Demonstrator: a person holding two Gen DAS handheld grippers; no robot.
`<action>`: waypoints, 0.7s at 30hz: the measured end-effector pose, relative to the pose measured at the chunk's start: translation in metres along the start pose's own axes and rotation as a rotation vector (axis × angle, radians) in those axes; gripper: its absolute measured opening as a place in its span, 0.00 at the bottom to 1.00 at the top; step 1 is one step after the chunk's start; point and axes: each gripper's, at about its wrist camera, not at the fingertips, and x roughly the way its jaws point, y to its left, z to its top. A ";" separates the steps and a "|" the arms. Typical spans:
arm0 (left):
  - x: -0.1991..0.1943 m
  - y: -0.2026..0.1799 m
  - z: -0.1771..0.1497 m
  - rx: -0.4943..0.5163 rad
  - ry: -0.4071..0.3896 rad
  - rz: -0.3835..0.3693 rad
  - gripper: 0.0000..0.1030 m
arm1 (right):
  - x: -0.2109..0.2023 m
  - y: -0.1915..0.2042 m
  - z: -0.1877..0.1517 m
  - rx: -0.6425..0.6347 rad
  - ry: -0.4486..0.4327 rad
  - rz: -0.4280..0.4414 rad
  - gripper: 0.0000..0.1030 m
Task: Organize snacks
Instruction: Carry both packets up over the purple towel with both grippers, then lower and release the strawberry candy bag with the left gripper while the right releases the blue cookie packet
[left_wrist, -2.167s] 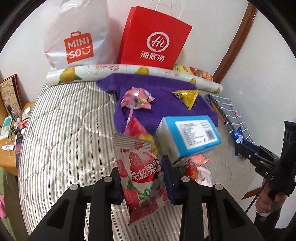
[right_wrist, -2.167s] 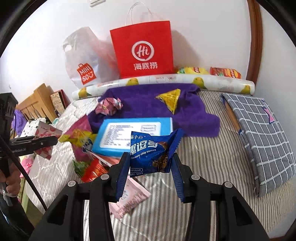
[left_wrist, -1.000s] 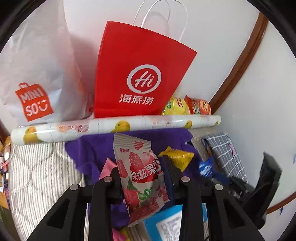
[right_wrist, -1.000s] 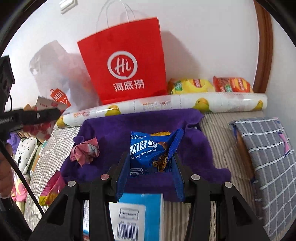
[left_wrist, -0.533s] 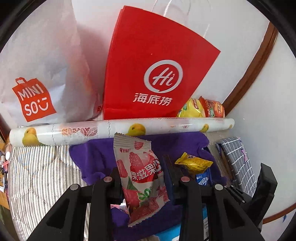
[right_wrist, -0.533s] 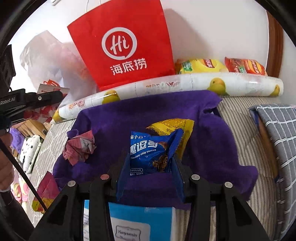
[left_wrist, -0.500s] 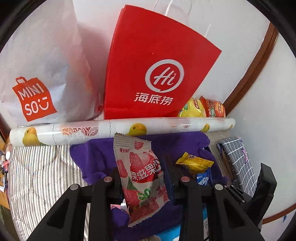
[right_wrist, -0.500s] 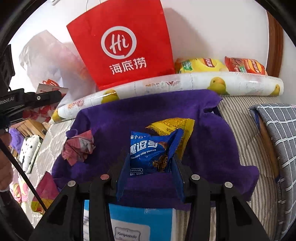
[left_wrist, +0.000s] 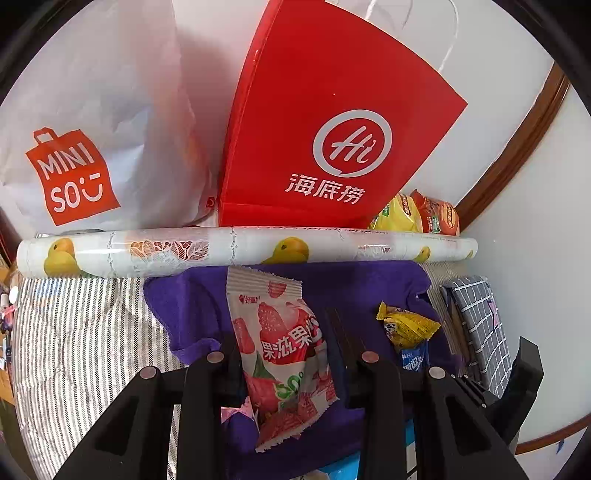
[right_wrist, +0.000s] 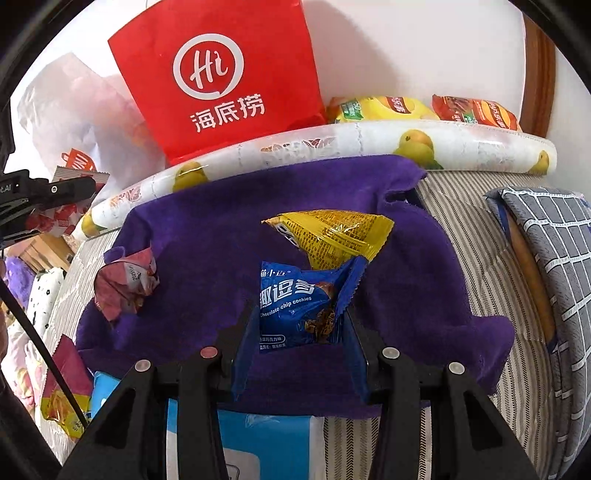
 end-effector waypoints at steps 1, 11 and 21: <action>0.000 0.000 0.000 0.001 0.001 0.002 0.31 | -0.001 0.000 0.000 -0.003 -0.004 -0.003 0.43; 0.012 -0.008 -0.004 0.029 0.034 0.028 0.31 | 0.002 -0.006 -0.002 0.015 0.018 -0.006 0.45; 0.019 -0.002 -0.004 0.017 0.064 0.034 0.31 | 0.000 -0.001 -0.004 -0.015 0.021 -0.022 0.46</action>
